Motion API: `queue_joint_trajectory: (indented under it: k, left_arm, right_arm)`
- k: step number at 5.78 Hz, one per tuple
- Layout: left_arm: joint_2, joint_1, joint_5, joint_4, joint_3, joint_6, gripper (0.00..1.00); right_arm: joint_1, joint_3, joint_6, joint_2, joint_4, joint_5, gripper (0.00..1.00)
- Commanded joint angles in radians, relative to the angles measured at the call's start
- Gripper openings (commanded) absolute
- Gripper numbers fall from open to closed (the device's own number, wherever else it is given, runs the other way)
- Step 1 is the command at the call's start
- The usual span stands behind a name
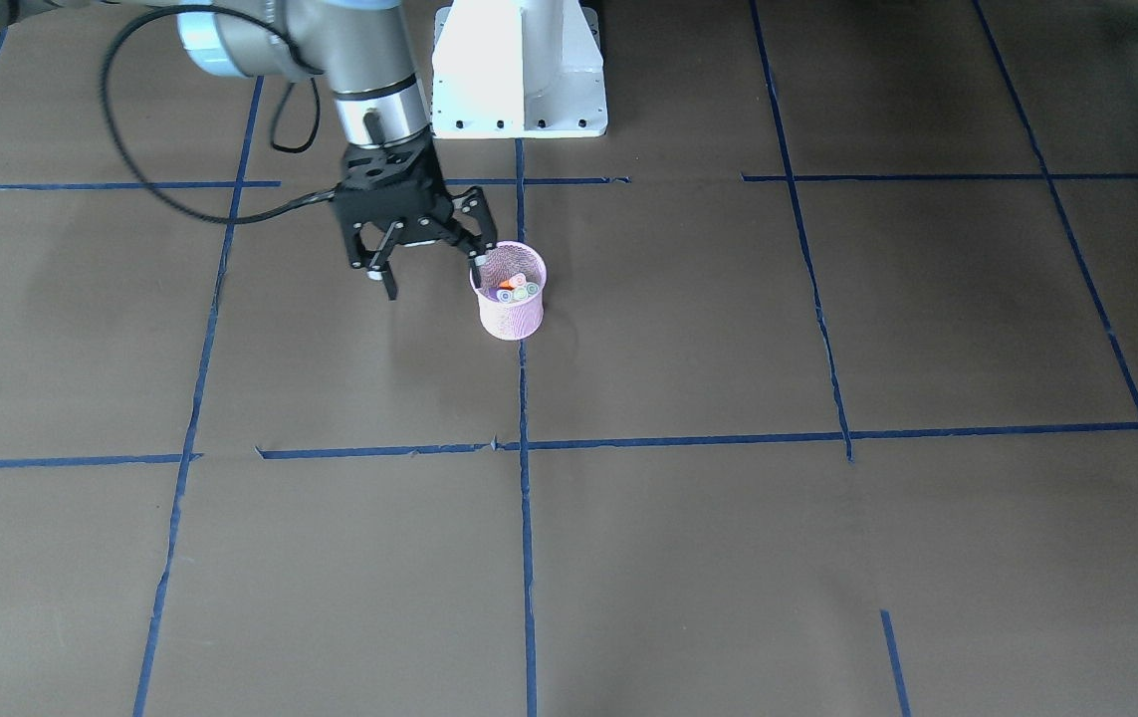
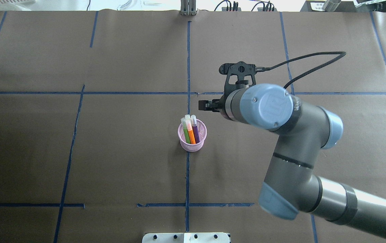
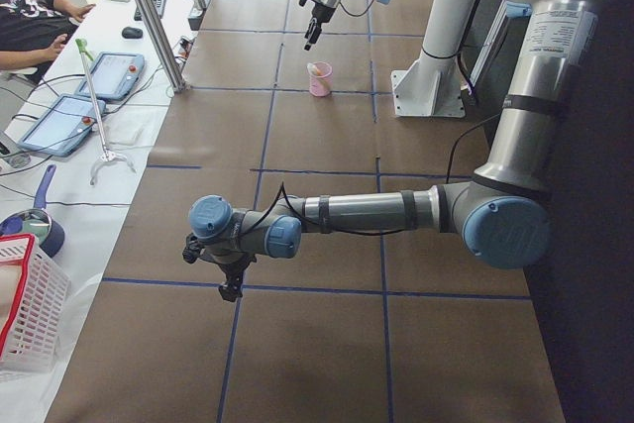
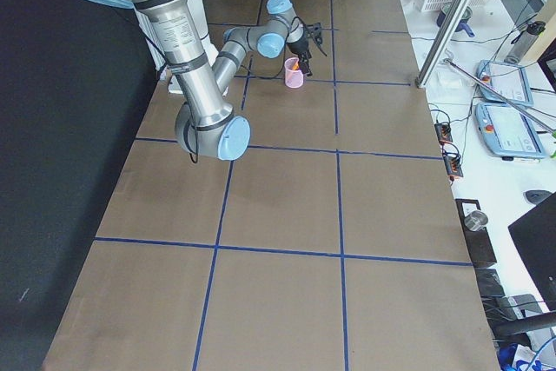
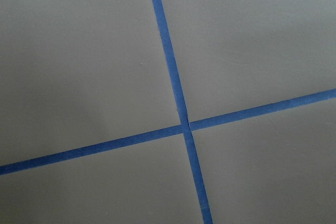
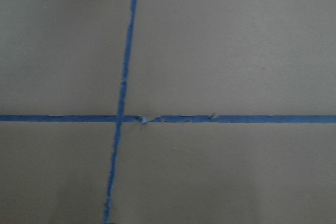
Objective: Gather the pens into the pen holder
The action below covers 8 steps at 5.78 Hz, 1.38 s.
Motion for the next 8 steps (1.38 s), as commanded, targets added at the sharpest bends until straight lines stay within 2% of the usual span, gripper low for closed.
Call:
queue_joint_trajectory:
  k: [1,2,3,4,5,6,7,8]
  left_arm:
    - [-0.001,0.001,0.001,0.001,0.002,0.000,1.00]
    - [-0.001,0.000,0.001,0.001,0.002,0.000,1.00]
    - [0.001,-0.002,0.001,0.001,0.005,0.000,1.00]
    - [0.001,-0.005,0.001,0.001,0.011,0.005,1.00]
    - [-0.001,-0.011,-0.002,0.060,-0.004,0.015,1.00]
    - [0.040,-0.029,-0.004,0.120,-0.100,0.017,1.00]
    - [0.095,-0.036,-0.002,0.216,-0.231,0.023,1.00]
    - [0.129,-0.051,-0.001,0.336,-0.311,0.116,1.00]
  right_arm:
    - [0.229,0.002,-0.241,-0.071,-0.169,0.349,1.00]
    - [0.338,-0.002,-0.453,-0.118,-0.270,0.426,1.00]
    - [0.433,-0.005,-0.698,-0.166,-0.393,0.454,1.00]
    - [0.526,-0.016,-0.909,-0.248,-0.438,0.456,1.00]
    - [0.643,-0.109,-1.099,-0.280,-0.431,0.494,1.00]
    - [0.767,-0.242,-1.300,-0.269,-0.428,0.500,1.00]
    - [0.812,-0.317,-1.410,-0.268,-0.423,0.496,1.00]
    - [0.845,-0.344,-1.459,-0.268,-0.425,0.496,1.00]
